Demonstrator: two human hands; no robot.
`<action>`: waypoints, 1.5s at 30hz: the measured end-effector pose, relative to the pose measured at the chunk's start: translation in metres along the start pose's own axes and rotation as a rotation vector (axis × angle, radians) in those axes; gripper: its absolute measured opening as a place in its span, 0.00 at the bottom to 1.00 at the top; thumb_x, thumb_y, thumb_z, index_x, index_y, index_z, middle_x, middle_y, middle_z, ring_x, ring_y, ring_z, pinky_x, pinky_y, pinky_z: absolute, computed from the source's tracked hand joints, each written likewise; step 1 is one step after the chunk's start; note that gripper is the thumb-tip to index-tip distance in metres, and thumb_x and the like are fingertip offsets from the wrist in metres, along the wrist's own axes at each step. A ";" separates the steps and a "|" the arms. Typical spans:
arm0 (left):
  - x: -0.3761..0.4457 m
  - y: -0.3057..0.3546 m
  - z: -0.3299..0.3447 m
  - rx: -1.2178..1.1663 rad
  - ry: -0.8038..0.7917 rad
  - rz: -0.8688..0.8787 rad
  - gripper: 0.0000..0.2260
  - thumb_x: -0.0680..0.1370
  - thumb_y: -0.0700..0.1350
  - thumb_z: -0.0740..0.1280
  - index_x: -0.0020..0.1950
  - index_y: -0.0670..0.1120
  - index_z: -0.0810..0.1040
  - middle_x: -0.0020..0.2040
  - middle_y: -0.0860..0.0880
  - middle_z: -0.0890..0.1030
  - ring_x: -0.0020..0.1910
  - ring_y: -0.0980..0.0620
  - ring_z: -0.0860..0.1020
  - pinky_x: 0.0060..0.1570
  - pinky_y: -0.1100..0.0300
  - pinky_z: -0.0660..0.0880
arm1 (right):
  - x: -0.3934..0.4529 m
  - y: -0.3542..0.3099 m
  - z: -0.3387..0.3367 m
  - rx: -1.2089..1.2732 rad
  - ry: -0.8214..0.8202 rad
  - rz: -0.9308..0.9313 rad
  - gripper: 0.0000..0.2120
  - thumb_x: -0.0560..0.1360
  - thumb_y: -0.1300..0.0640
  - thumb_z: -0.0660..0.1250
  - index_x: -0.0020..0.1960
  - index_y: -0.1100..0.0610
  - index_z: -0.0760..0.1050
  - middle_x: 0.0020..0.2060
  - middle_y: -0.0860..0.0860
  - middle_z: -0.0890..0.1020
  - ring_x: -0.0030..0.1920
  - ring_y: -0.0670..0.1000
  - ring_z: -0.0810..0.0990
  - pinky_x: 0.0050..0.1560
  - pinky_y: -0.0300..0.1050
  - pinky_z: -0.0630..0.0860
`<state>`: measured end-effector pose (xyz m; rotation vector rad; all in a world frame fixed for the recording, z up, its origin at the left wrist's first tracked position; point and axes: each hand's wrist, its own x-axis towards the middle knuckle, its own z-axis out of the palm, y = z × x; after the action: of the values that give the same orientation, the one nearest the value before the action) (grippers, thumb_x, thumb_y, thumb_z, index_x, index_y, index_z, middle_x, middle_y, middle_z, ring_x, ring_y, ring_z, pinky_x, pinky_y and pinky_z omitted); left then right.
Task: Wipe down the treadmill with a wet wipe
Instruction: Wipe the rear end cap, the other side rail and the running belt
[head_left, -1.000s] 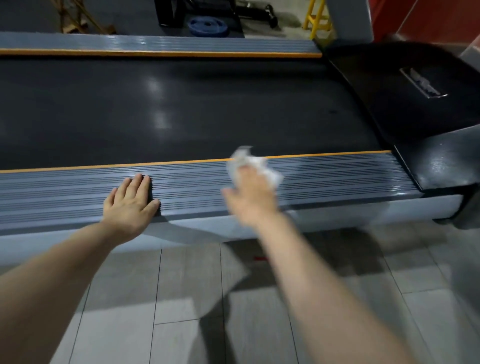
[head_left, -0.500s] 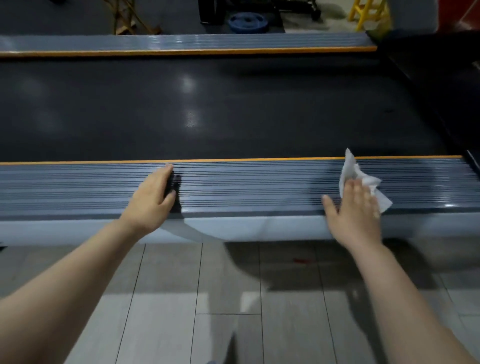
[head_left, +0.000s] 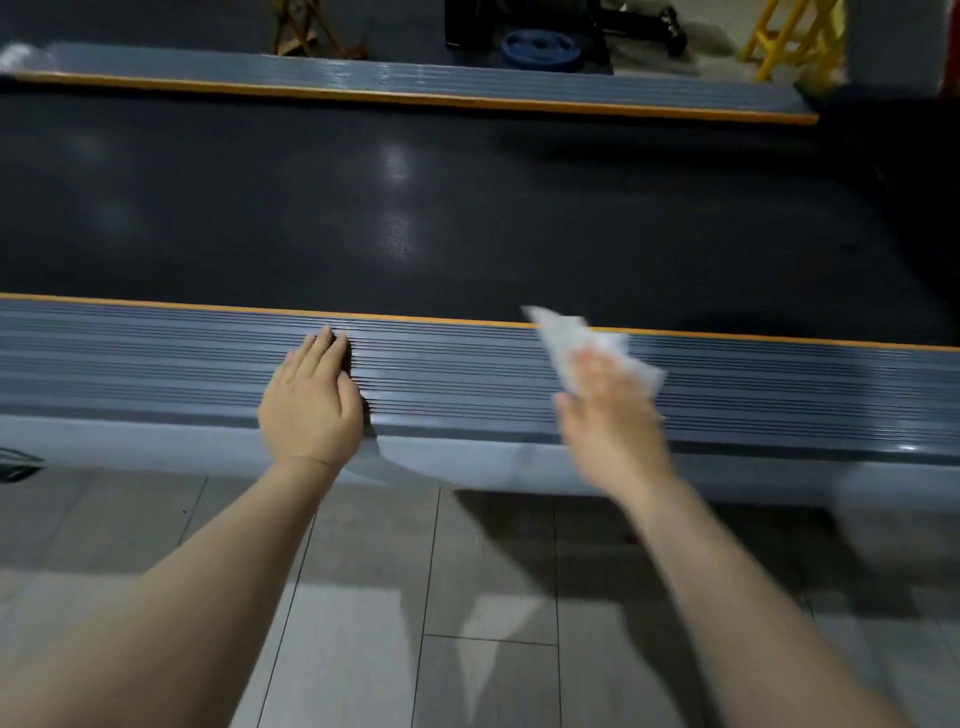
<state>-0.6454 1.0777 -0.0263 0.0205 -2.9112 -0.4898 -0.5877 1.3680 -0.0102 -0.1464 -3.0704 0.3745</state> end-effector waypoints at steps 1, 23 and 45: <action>-0.001 0.000 0.000 -0.009 0.016 0.006 0.29 0.77 0.52 0.46 0.73 0.45 0.73 0.74 0.46 0.71 0.74 0.47 0.67 0.75 0.50 0.62 | -0.004 0.028 -0.009 -0.009 -0.004 0.126 0.28 0.81 0.46 0.51 0.79 0.54 0.52 0.78 0.53 0.57 0.77 0.55 0.56 0.75 0.56 0.58; -0.004 -0.003 0.005 -0.089 0.119 -0.012 0.28 0.72 0.47 0.54 0.72 0.50 0.73 0.69 0.50 0.77 0.68 0.47 0.74 0.62 0.50 0.72 | -0.023 0.008 0.011 -0.092 0.101 0.346 0.29 0.82 0.46 0.52 0.78 0.59 0.55 0.76 0.59 0.60 0.76 0.59 0.58 0.75 0.57 0.55; 0.001 -0.009 0.009 -0.071 0.128 0.064 0.29 0.71 0.49 0.50 0.66 0.48 0.79 0.69 0.50 0.77 0.69 0.49 0.74 0.67 0.52 0.70 | 0.011 -0.060 0.069 -0.793 0.348 -1.157 0.30 0.80 0.57 0.48 0.79 0.62 0.42 0.79 0.58 0.45 0.79 0.57 0.47 0.78 0.54 0.46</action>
<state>-0.6486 1.0724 -0.0375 -0.0487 -2.7584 -0.5598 -0.6080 1.2948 -0.0624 1.2760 -2.2351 -0.7972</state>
